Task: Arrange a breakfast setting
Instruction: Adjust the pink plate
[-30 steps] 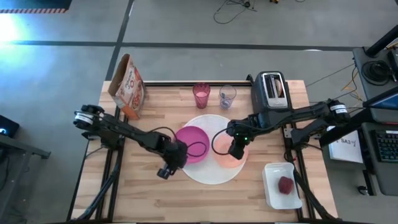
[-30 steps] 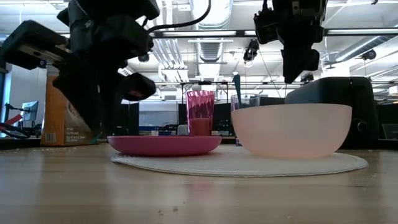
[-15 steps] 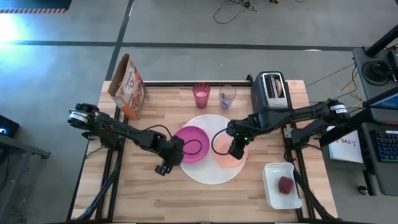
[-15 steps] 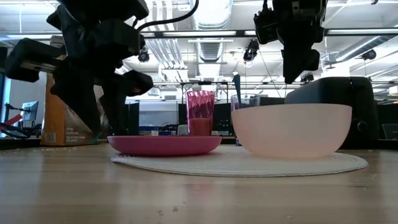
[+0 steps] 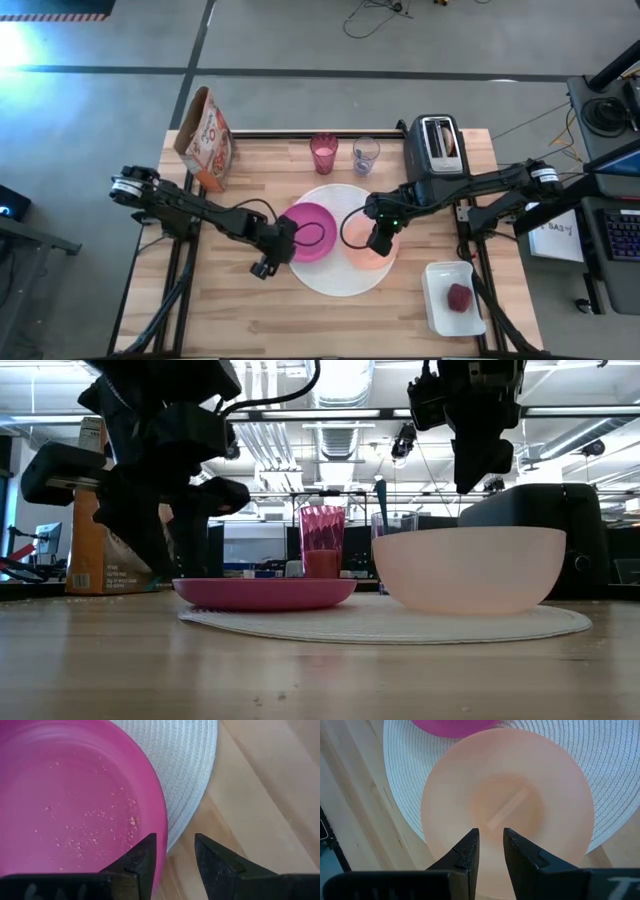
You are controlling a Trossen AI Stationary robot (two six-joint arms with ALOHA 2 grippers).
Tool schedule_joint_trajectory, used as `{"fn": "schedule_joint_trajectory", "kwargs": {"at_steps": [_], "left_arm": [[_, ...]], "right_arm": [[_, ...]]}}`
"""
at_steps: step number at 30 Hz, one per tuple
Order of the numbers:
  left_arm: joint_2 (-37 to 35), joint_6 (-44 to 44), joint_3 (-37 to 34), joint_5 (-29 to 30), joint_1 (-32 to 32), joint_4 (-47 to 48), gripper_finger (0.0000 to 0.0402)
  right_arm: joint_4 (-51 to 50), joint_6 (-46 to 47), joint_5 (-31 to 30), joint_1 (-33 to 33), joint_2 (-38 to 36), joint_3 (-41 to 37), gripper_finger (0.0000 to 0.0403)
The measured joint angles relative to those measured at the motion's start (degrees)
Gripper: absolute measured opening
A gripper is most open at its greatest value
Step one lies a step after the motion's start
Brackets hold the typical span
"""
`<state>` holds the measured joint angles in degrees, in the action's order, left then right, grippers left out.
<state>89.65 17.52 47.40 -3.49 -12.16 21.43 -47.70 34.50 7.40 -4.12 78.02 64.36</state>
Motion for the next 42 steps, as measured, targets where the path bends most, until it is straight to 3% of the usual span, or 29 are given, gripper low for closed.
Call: {"fn": "schedule_joint_trajectory", "kwargs": {"at_steps": [14, 21, 26, 37, 42], "left_arm": [[0.0, 1.9, -4.5, -0.1, 1.6, -5.6, 0.0109], [0.0, 4.5, -4.8, 0.0, 2.8, -5.9, 0.0051], [0.0, 4.5, -4.8, 4.5, 3.2, -6.3, 0.0006], [0.0, 5.4, -4.3, 3.8, 3.3, -9.9, 0.0001], [0.0, 3.4, -4.3, -1.3, 2.8, -11.3, 0.0001]], "right_arm": [[0.0, 0.0, -1.5, 0.0, 0.0, 0.0, 0.0080], [0.0, 0.0, -1.5, 0.0, 0.0, 0.0, 0.0080], [0.0, 0.0, -1.5, 0.0, 0.0, 0.0, 0.0081], [0.0, -0.2, -1.5, 0.0, 0.0, 0.0, 0.0075], [0.0, -0.9, -1.5, 0.0, 0.0, 0.0, 0.0081]]}}
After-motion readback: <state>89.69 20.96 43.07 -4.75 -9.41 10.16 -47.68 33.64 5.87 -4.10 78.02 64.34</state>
